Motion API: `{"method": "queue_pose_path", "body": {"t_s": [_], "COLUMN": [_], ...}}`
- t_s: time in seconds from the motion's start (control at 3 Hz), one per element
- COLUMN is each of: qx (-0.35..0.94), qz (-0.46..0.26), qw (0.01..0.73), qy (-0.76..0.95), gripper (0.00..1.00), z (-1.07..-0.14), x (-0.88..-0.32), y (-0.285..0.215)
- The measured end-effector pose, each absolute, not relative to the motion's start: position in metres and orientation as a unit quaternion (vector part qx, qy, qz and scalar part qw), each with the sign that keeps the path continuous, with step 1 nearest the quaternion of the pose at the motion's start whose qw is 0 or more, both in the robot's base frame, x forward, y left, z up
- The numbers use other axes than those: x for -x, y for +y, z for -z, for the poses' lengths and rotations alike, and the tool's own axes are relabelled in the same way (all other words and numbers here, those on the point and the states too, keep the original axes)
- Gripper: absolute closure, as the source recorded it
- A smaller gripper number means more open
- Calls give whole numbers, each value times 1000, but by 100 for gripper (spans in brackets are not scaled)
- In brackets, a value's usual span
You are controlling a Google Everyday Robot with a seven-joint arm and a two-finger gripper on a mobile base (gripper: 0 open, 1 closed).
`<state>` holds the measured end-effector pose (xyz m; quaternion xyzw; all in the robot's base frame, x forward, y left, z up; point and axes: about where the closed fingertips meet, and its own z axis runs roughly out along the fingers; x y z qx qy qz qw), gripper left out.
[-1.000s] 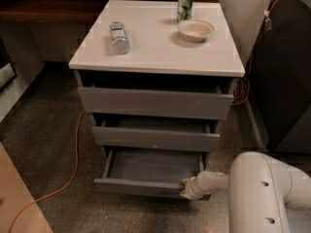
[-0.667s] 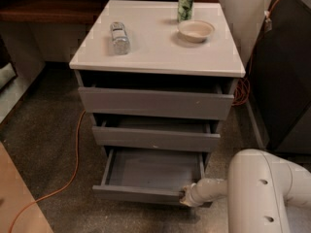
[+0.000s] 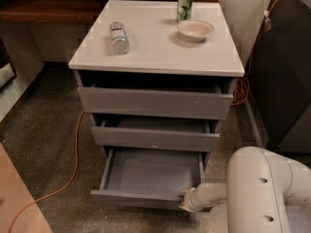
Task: Place blue plastic bottle into bottom drawer
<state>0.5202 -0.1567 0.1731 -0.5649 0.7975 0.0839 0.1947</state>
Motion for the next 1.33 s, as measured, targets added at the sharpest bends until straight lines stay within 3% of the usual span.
{"method": "queue_pose_path", "body": {"t_s": [1.33], "qx": [565], "qz": [-84], "qw": [194], "qy": [797], "gripper": [100], "z": [-173], "x": [-520], "y": [-157]}}
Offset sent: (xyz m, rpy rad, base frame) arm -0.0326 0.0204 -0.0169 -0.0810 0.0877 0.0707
